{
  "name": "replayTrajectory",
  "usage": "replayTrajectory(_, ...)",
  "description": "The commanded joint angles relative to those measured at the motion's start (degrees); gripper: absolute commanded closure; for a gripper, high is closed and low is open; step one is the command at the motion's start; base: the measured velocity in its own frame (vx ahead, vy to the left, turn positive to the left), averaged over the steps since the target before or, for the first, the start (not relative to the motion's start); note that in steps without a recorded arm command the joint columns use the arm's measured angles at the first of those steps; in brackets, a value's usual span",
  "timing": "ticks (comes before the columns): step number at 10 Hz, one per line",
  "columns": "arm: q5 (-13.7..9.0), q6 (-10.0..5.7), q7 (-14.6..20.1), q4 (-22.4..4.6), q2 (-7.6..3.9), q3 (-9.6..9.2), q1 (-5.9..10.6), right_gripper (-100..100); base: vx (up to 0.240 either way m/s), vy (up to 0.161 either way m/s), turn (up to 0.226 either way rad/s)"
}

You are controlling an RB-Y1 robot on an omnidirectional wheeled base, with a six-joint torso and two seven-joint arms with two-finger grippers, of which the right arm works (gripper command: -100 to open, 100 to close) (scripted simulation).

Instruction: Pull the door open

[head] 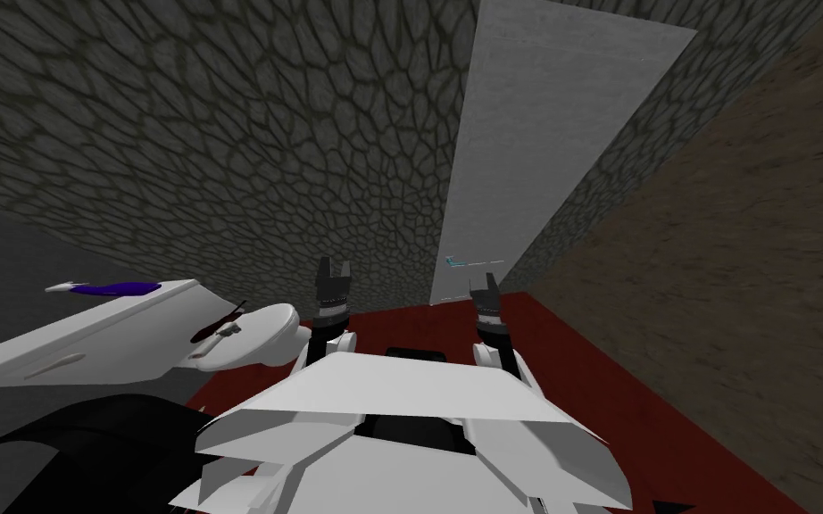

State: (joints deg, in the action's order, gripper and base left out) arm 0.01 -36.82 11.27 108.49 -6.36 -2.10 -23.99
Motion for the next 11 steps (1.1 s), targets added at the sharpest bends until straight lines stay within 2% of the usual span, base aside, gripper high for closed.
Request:
replayTrajectory(1, -0.06, -0.10, 0.06, -1.59, -0.21, 0.02, 0.41, -100, 0.042, -0.027, 0.055)
replayTrajectory(2, -0.27, -0.81, 0.31, -3.98, -0.82, 0.19, 1.11, -100, 0.044, -0.023, 0.084)
replayTrajectory(3, -0.27, -0.81, 0.31, -4.52, -0.82, 0.19, 1.11, -100, 0.044, -0.019, 0.048)
replayTrajectory(4, -0.50, -1.55, 0.57, -6.75, -1.45, 0.37, 1.84, -100, 0.051, -0.026, 0.111)
replayTrajectory(5, -0.50, -1.55, 0.57, -7.56, -1.45, 0.37, 1.84, -100, 0.045, -0.029, 0.047)
replayTrajectory(6, -0.72, -2.28, 0.82, -10.18, -2.08, 0.55, 2.57, -100, 0.056, -0.026, 0.084)
replayTrajectory(7, -0.72, -2.28, 0.82, -10.60, -2.08, 0.55, 2.57, -100, 0.042, -0.022, 0.049)
replayTrajectory(10, -1.18, -3.80, 1.35, -15.50, -3.36, 0.91, 4.06, -100, 0.047, -0.033, 0.081)
replayTrajectory(11, -1.18, -3.80, 1.35, -16.83, -3.36, 0.91, 4.06, -100, 0.040, -0.029, 0.053)
